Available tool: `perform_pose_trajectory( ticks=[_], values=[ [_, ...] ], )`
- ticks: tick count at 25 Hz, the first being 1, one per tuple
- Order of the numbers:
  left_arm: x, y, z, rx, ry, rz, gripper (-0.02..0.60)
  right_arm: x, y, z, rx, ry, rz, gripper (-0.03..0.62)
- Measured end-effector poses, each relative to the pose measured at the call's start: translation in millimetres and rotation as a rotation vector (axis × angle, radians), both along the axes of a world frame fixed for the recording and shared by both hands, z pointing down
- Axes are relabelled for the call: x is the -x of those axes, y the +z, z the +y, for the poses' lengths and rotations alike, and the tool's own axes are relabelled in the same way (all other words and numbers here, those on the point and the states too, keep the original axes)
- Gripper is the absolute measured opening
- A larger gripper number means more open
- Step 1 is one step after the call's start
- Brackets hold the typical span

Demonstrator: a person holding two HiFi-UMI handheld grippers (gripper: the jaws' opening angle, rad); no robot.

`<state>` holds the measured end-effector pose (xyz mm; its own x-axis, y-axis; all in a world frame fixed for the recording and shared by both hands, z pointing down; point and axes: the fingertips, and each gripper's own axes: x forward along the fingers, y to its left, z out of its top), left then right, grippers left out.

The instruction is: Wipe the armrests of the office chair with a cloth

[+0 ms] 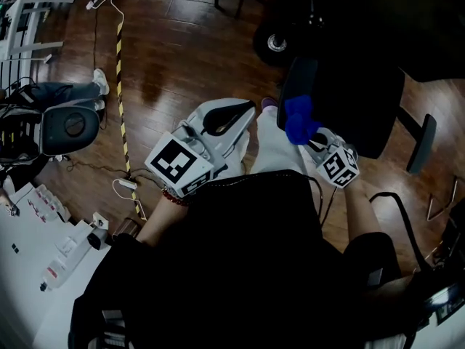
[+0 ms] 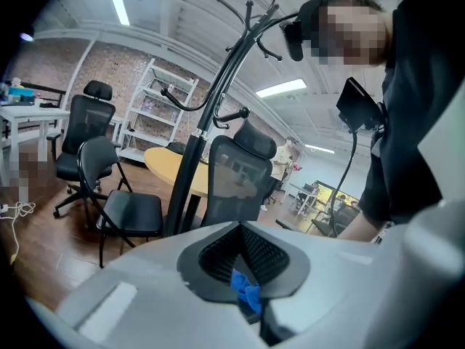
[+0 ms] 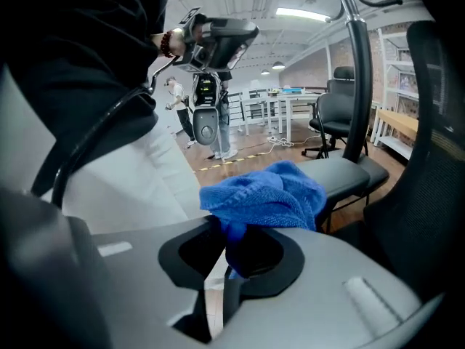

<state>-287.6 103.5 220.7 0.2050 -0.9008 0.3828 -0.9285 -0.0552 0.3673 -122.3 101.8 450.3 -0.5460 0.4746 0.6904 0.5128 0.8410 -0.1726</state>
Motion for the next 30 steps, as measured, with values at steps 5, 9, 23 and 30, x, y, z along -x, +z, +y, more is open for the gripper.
perform_pose_trajectory(
  ticks=[5, 9, 23, 30],
  values=[
    [16, 0, 28, -0.057, 0.004, -0.008, 0.006, -10, 6, 23, -0.031, 0.055, 0.095, 0.06],
    [60, 27, 88, -0.071, 0.01, -0.01, 0.006, -4, 26, 53, -0.039, 0.204, 0.166, 0.06],
    [37, 137, 149, -0.113, 0.257, 0.066, 0.006, 16, 81, 92, -0.002, 0.78, 0.001, 0.06],
    [3, 250, 79, -0.357, 0.314, 0.037, 0.006, 36, 51, 28, 0.214, 0.934, -0.66, 0.06]
  ],
)
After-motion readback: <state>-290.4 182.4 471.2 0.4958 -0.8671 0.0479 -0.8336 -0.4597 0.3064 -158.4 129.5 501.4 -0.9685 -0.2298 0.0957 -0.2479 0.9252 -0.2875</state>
